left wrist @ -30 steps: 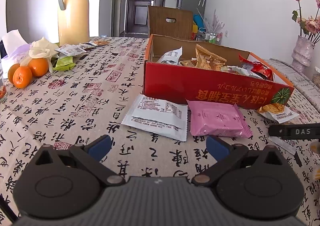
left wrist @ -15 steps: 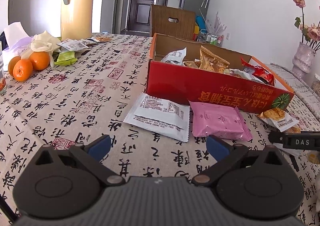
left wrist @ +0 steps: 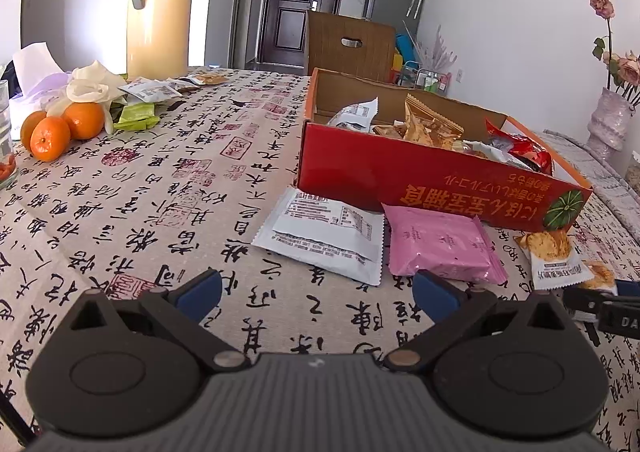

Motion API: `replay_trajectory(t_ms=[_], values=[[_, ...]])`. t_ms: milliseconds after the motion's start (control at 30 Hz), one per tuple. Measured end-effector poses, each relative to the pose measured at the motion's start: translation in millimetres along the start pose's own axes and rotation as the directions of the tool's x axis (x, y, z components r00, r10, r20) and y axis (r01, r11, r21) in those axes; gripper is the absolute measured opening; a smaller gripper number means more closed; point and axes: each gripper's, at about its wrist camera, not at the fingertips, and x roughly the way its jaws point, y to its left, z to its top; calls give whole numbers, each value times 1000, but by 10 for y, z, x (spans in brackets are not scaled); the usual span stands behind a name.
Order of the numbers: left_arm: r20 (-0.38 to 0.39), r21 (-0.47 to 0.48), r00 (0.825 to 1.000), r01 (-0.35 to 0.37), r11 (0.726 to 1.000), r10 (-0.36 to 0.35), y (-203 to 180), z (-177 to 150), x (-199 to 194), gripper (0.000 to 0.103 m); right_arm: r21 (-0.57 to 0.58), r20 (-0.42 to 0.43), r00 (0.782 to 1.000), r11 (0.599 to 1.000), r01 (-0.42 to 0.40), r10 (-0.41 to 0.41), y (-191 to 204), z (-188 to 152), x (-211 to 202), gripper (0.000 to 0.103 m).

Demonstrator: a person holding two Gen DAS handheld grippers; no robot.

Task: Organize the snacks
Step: 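Grasp a tan seed-cracker packet with the right tool, then grasp a white printed packet with the left tool while the right tool holds the cracker packet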

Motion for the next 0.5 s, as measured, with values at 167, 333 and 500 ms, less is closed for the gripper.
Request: replay_trajectory(t_ms=[167,333,500], values=[[4,2,1000,-5,1000,5,0,-1,-4,103,54,32,999,998,13,-15,-149,-33,-111,58],[14,0,999,-38,999,38,15,9,-53,103,104,59,998,994,26,-32,-315,-70,-201,58],[40,7,997,-68,998,68,88,85,-153,103,131,101,994,991,34,-48,-466,-74,-312,58]])
